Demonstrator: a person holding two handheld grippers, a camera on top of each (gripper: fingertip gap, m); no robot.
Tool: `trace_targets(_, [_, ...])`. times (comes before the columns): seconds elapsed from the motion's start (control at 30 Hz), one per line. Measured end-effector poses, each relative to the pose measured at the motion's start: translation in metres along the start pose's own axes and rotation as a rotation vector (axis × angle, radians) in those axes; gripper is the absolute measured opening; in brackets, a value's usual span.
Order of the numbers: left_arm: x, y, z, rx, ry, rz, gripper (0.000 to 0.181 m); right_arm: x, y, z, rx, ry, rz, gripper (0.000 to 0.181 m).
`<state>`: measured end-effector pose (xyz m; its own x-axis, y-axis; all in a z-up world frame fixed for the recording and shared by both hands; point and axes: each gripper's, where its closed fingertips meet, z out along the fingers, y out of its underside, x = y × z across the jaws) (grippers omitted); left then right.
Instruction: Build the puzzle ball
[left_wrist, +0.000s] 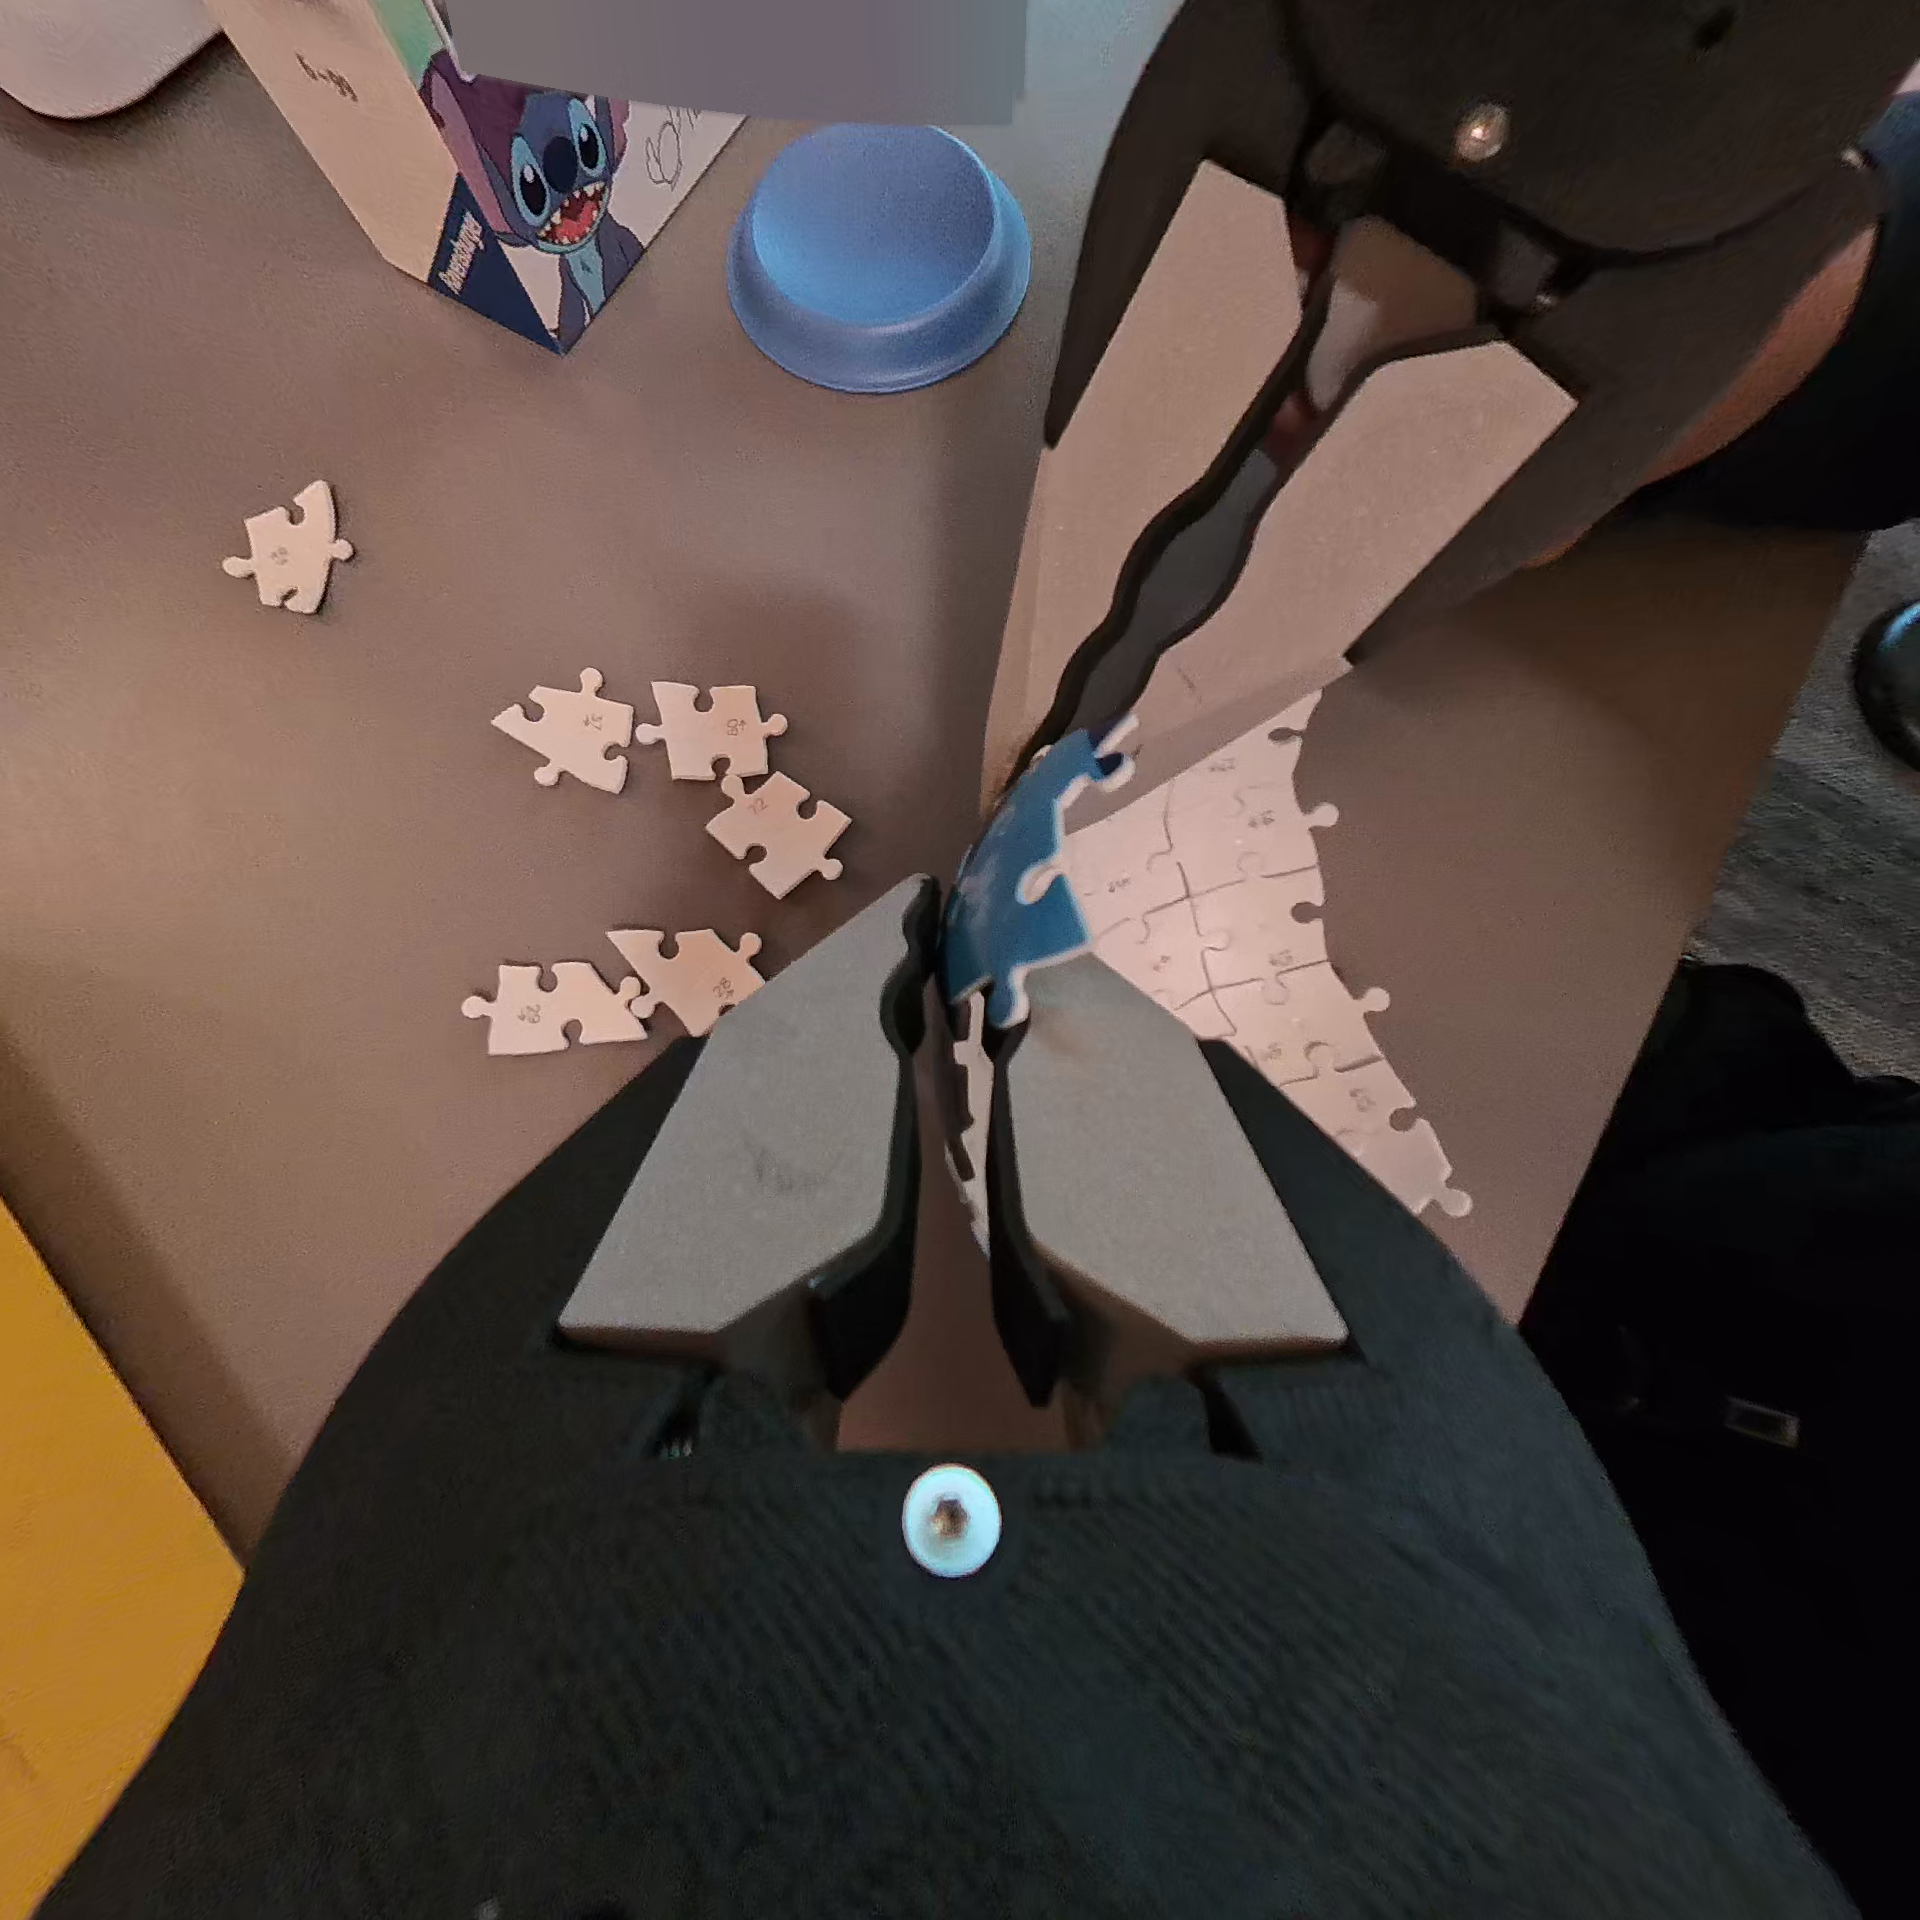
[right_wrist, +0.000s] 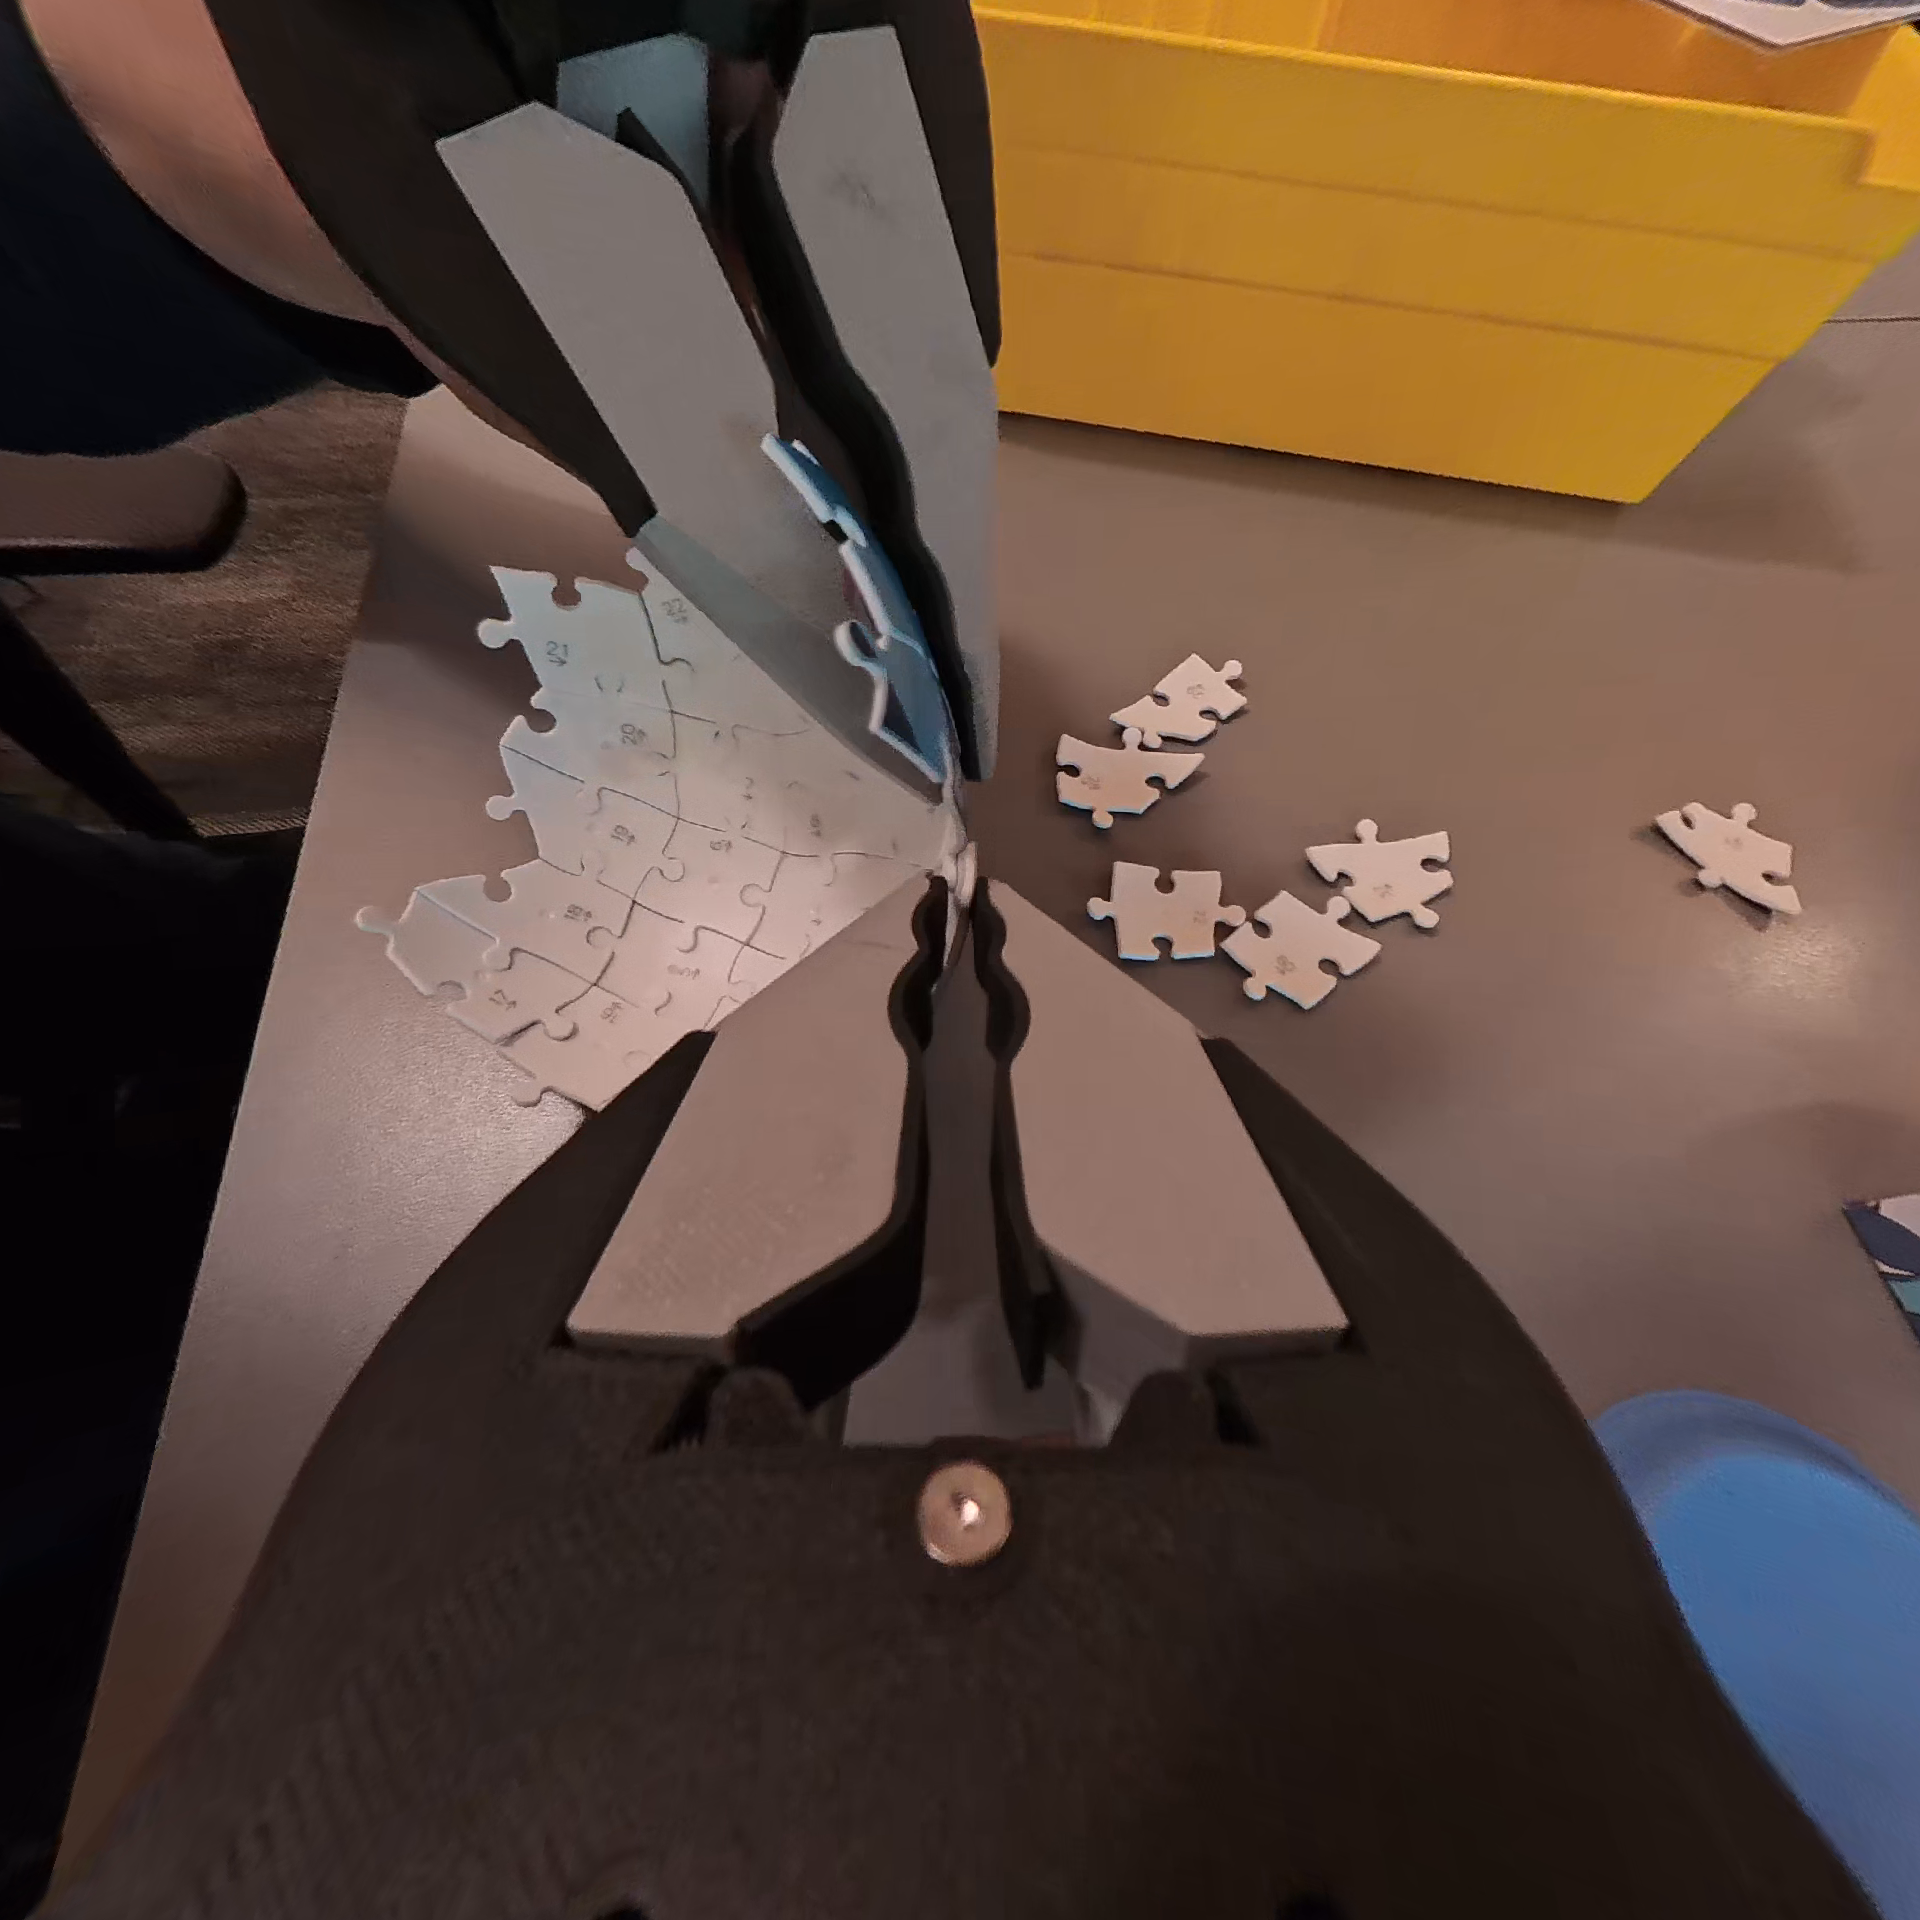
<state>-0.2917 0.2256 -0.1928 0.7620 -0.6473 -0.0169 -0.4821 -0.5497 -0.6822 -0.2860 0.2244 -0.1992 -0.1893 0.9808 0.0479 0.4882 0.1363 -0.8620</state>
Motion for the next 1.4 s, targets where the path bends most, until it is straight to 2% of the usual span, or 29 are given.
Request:
trace_targets(0.23, [0.003, -0.003, -0.003, 0.031, 0.017, -0.005, 0.003, -0.003, -0.004, -0.005, 0.048, 0.044, -0.24, 0.001])
trace_targets(0.53, [0.01, -0.001, -0.01, 0.078, 0.08, -0.016, 0.003, -0.012, -0.009, -0.007, 0.143, -0.013, -0.275, 0.001])
trace_targets(0.73, [0.008, 0.003, -0.008, 0.062, 0.064, 0.008, 0.002, -0.008, -0.01, -0.005, 0.172, -0.108, -0.094, 0.001])
trace_targets(1.0, [0.005, 0.006, 0.0, 0.006, 0.041, 0.027, 0.001, 0.0, -0.004, -0.002, 0.122, -0.139, 0.06, 0.0])
trace_targets(1.17, [0.004, 0.006, 0.003, 0.007, 0.049, 0.014, 0.001, 0.0, -0.001, -0.001, 0.093, -0.153, 0.089, 0.0])
trace_targets(1.4, [0.005, 0.003, 0.002, 0.01, 0.011, 0.036, 0.001, 0.001, -0.003, -0.004, 0.103, -0.098, -0.003, 0.0])
